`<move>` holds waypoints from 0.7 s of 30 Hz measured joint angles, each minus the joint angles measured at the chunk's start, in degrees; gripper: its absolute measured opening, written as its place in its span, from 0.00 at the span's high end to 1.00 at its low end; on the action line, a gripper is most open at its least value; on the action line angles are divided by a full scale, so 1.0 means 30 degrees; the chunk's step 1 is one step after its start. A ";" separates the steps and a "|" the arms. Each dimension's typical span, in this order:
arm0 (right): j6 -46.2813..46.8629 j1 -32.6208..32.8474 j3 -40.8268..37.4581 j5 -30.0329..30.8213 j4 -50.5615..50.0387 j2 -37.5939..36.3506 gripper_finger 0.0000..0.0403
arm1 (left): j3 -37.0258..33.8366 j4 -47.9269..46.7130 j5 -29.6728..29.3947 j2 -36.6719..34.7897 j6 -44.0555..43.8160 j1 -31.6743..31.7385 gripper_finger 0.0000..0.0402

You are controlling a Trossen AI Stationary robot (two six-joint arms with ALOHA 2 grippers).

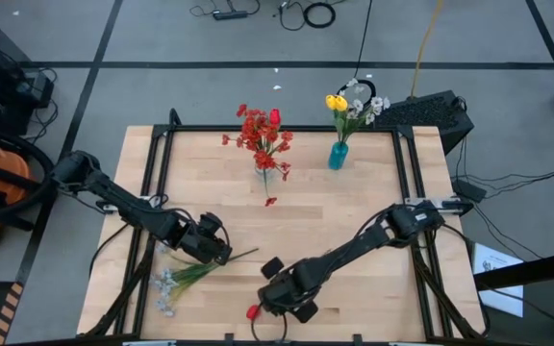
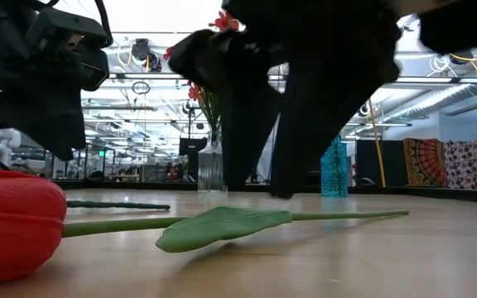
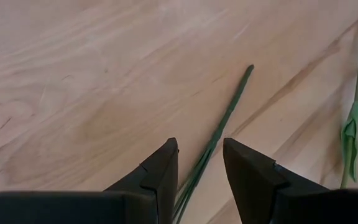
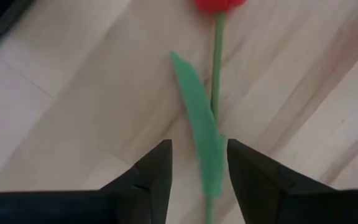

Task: Sort flowers into vase by color
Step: Put the red tulip into the transparent vase

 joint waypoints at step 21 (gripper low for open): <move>0.4656 -0.0375 0.0307 0.1215 -0.5317 0.0697 0.99 | 0.0000 0.0032 -0.0207 -0.0007 -0.0282 -0.0153 0.67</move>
